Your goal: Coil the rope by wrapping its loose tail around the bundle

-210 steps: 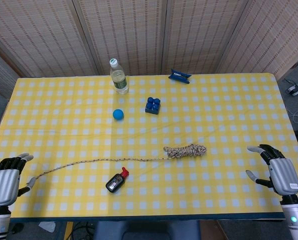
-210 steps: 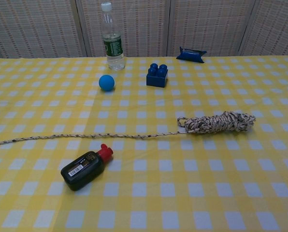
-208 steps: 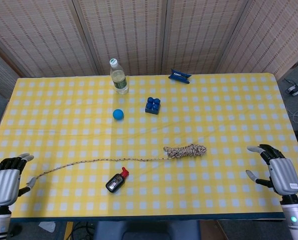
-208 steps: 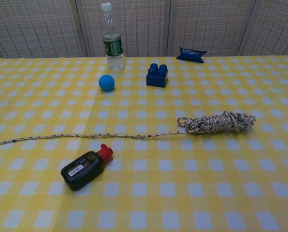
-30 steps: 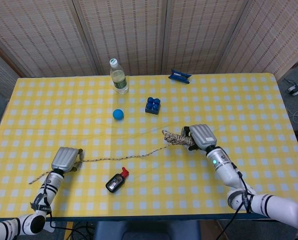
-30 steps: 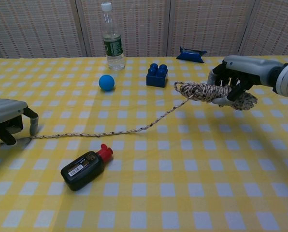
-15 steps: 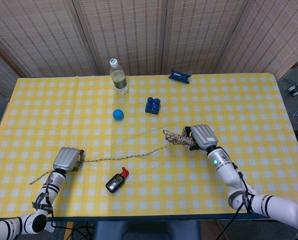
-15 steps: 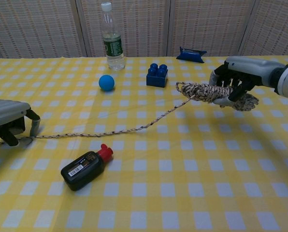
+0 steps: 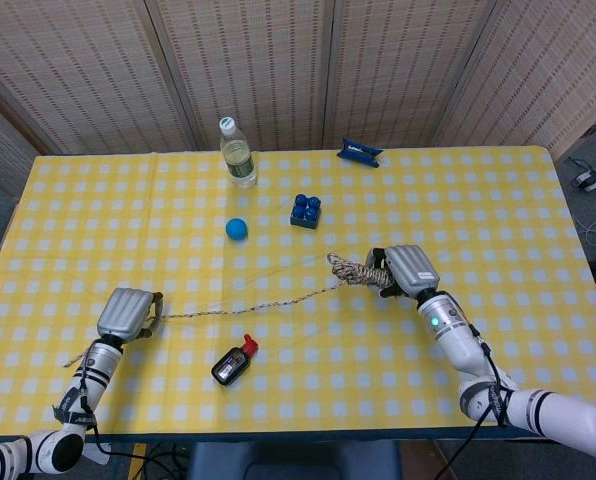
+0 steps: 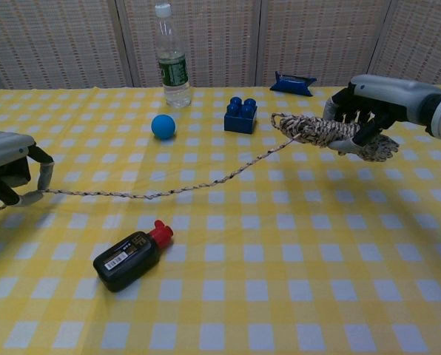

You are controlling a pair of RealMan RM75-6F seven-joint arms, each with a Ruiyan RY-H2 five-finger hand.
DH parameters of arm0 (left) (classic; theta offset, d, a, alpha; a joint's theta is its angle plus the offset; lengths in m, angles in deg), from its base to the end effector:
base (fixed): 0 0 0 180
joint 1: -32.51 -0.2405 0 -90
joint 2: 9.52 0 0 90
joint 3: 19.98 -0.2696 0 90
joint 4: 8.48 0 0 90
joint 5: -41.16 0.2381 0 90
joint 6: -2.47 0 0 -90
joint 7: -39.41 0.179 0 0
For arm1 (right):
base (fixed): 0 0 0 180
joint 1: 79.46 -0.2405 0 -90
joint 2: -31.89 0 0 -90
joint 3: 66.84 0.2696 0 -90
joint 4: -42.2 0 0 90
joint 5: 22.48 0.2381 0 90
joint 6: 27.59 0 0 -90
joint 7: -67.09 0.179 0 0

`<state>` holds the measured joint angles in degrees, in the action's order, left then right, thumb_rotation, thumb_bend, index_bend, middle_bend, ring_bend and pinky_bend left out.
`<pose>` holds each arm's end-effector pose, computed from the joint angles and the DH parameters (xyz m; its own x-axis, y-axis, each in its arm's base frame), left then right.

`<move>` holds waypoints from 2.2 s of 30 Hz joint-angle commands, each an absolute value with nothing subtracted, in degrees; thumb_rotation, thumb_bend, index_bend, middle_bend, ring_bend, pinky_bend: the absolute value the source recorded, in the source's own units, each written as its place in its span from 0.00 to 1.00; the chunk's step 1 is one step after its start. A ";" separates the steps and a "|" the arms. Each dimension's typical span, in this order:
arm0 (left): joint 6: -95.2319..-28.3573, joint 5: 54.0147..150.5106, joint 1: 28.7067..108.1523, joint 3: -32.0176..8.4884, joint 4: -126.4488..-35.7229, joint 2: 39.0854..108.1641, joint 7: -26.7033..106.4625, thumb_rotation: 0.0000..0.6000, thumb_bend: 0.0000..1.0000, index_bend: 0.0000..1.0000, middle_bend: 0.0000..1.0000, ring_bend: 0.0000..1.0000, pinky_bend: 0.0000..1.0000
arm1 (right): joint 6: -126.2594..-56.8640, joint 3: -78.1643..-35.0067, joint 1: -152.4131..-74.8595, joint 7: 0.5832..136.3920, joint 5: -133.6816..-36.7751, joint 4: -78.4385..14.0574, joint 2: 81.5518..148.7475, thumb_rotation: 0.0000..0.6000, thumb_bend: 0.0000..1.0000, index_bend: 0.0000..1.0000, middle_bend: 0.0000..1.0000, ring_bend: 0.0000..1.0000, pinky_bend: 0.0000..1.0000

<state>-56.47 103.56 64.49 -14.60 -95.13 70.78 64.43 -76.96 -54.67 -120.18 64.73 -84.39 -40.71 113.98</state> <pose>-0.2576 0.3563 -0.0060 0.5709 0.2752 0.7735 0.8210 -0.2010 -0.5344 -0.1916 -0.4152 -0.0157 0.2326 -0.3465 0.9087 -0.9629 -0.2132 0.1652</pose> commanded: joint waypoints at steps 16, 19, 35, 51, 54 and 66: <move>-65.42 121.81 67.82 -7.61 -104.40 59.66 53.74 1.00 0.39 0.71 0.97 0.90 0.94 | -75.80 -48.99 -126.39 63.22 -83.38 -46.52 115.43 1.00 0.39 0.63 0.60 0.48 0.49; -64.92 122.34 69.00 -6.30 -107.34 58.14 53.05 1.00 0.39 0.71 0.97 0.90 0.94 | -75.50 -47.96 -128.35 61.57 -81.96 -46.55 116.68 1.00 0.39 0.63 0.60 0.48 0.49; -62.25 117.66 75.77 0.97 -117.20 56.01 53.45 1.00 0.39 0.70 0.96 0.89 0.94 | -77.49 -46.65 -133.73 58.95 -81.29 -44.97 122.34 1.00 0.39 0.63 0.59 0.48 0.49; -58.07 97.40 84.50 5.47 -118.10 59.82 61.13 1.00 0.39 0.69 0.95 0.89 0.94 | -80.72 -48.00 -134.07 70.14 -92.99 -40.28 127.23 1.00 0.39 0.64 0.59 0.48 0.49; -58.18 94.76 85.68 5.52 -117.64 60.15 62.49 1.00 0.39 0.69 0.95 0.88 0.94 | -81.53 -48.55 -133.82 72.42 -95.20 -39.26 127.53 1.00 0.39 0.65 0.59 0.48 0.49; -60.27 95.60 85.78 6.10 -121.63 57.34 60.78 1.00 0.39 0.69 0.95 0.89 0.94 | -83.39 -46.15 -133.32 69.52 -89.70 -34.92 130.19 1.00 0.39 0.65 0.59 0.48 0.49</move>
<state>-60.22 95.43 85.82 5.94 -121.33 57.64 61.09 -83.20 -46.50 -133.28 69.87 -90.13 -35.31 129.82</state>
